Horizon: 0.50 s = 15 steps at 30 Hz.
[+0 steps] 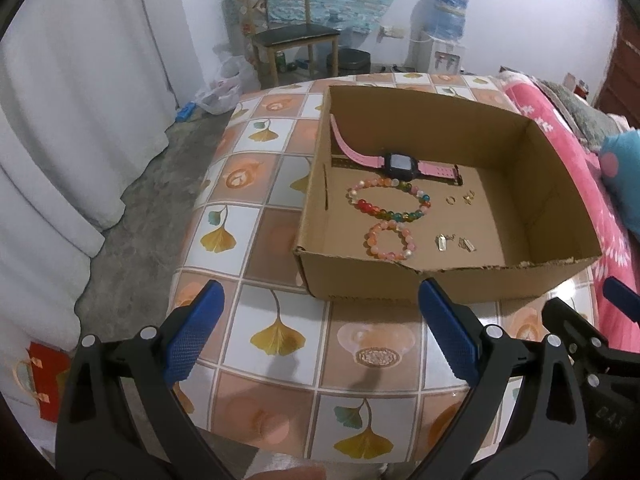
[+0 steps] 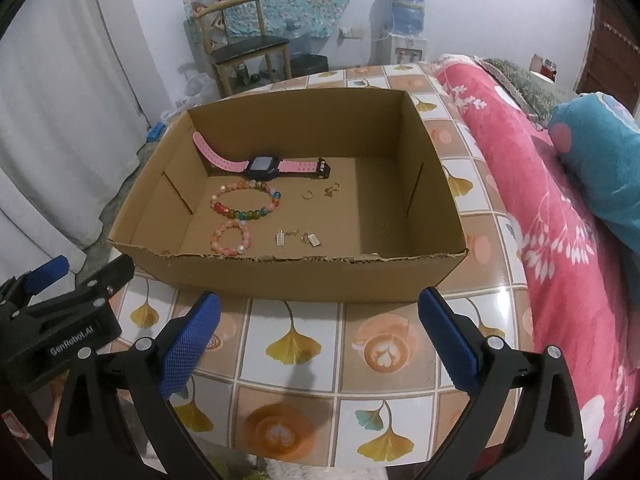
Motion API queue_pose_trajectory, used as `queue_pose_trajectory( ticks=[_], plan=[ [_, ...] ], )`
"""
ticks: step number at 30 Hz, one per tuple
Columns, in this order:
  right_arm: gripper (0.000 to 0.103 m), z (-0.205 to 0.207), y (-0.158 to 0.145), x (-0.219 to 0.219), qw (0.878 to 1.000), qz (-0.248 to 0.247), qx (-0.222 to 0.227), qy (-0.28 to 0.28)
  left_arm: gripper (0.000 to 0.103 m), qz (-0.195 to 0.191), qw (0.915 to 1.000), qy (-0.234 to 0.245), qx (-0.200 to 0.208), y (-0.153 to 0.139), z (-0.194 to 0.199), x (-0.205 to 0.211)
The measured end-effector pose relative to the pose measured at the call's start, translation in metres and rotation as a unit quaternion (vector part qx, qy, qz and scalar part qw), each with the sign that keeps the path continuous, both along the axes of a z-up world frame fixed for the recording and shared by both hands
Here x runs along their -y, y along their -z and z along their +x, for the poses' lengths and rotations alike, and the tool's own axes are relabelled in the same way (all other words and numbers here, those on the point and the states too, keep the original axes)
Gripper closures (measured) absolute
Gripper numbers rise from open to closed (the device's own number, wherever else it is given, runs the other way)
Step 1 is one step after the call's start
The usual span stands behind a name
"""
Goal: Organize jewelry
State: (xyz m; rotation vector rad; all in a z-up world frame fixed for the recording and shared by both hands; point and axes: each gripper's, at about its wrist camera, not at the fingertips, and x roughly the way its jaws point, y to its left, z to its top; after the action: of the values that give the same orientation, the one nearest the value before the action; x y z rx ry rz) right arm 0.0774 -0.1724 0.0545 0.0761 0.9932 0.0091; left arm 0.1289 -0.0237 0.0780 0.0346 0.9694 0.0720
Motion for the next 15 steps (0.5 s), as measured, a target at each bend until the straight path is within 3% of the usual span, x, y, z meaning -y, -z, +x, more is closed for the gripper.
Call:
queue_pose_trajectory(
  ticks=[15],
  plan=[
    [0.007, 0.0008, 0.003, 0.0043, 1.0, 0.001, -0.006, 0.004, 0.009, -0.007, 0.9998, 0.012, -0.012, 0.0016, -0.0001, 0.0087]
  ],
)
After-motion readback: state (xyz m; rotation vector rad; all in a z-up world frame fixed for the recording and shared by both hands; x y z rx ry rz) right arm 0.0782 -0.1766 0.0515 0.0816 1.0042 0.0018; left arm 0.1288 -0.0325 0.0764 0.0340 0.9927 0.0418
